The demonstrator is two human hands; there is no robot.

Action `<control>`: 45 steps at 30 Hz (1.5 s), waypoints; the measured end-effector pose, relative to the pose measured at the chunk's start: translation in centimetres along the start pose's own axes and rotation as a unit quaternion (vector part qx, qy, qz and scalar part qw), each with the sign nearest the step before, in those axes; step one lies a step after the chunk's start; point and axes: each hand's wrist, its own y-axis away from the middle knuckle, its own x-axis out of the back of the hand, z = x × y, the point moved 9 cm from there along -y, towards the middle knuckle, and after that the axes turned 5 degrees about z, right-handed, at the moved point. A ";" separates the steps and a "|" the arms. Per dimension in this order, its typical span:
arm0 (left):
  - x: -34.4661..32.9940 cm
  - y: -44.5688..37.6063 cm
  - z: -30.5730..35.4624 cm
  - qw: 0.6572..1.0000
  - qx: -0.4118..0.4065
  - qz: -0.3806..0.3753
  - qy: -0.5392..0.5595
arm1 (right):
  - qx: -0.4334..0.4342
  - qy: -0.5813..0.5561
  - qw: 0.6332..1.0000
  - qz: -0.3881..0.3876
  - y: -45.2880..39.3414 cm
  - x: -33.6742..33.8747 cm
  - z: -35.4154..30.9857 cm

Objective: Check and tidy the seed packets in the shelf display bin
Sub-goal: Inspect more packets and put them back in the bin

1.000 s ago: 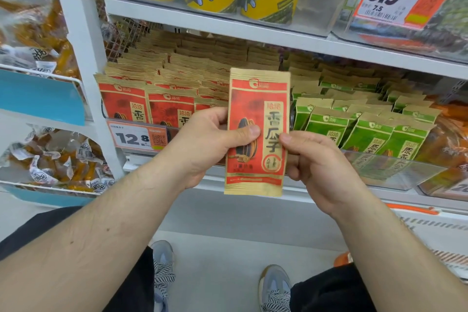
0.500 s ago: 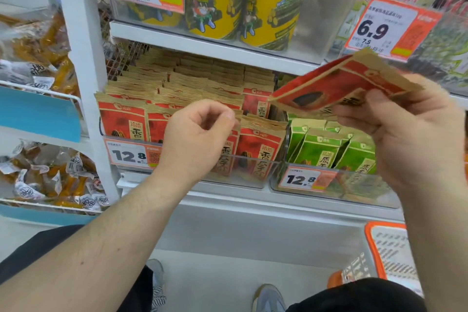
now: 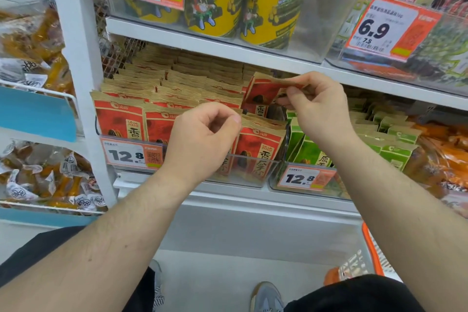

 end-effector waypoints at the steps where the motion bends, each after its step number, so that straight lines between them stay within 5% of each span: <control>1: -0.1 0.0 0.0 1.000 -0.001 -0.002 0.002 | 0.001 0.004 1.000 0.004 -0.1 -0.1 -0.1; 12: -1.3 0.1 0.0 1.000 -0.002 -0.024 0.000 | -0.047 0.239 0.966 -0.089 -2.9 -3.7 2.5; 18: -1.5 0.3 -0.2 0.999 0.007 -0.035 -0.002 | -0.029 0.518 0.842 -0.144 -5.0 -4.2 3.6; 33: -2.2 0.3 -1.1 0.996 0.043 -0.072 -0.005 | 0.084 0.545 0.814 -0.183 -7.5 -9.1 4.4; 41: -2.0 0.1 -1.3 0.997 0.050 -0.067 0.005 | 0.078 0.498 0.849 -0.159 -7.8 -8.5 2.8; 45: -2.0 0.2 -1.2 0.997 0.043 -0.067 0.001 | 0.054 0.477 0.834 -0.272 -5.7 -9.4 2.8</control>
